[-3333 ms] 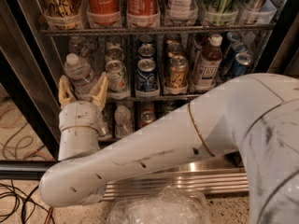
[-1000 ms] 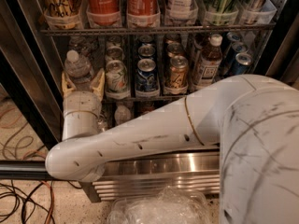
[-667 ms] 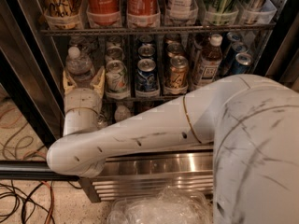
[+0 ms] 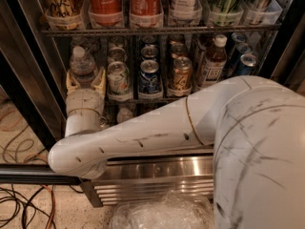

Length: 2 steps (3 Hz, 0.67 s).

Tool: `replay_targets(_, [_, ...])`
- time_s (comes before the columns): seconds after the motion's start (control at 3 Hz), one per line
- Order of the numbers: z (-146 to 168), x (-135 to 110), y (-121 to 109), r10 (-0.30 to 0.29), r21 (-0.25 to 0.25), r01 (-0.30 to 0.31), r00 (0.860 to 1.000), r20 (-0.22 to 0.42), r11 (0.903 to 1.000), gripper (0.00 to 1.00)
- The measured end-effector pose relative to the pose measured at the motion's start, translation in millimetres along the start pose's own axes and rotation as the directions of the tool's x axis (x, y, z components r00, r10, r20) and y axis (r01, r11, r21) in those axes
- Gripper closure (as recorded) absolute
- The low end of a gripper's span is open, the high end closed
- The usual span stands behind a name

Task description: Pick water bottle from middle shelf of fridge

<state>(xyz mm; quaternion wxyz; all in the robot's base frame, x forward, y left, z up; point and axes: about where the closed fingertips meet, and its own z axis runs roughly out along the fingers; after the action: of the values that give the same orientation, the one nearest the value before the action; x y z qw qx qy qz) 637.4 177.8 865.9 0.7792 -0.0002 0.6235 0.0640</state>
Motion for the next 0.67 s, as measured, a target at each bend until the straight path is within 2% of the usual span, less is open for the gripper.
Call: replay_targets(0.67, [-0.5, -4.8, 0.5, -0.003, -0.002, 0.003, 1.0, 0.01, 1.0, 1.0])
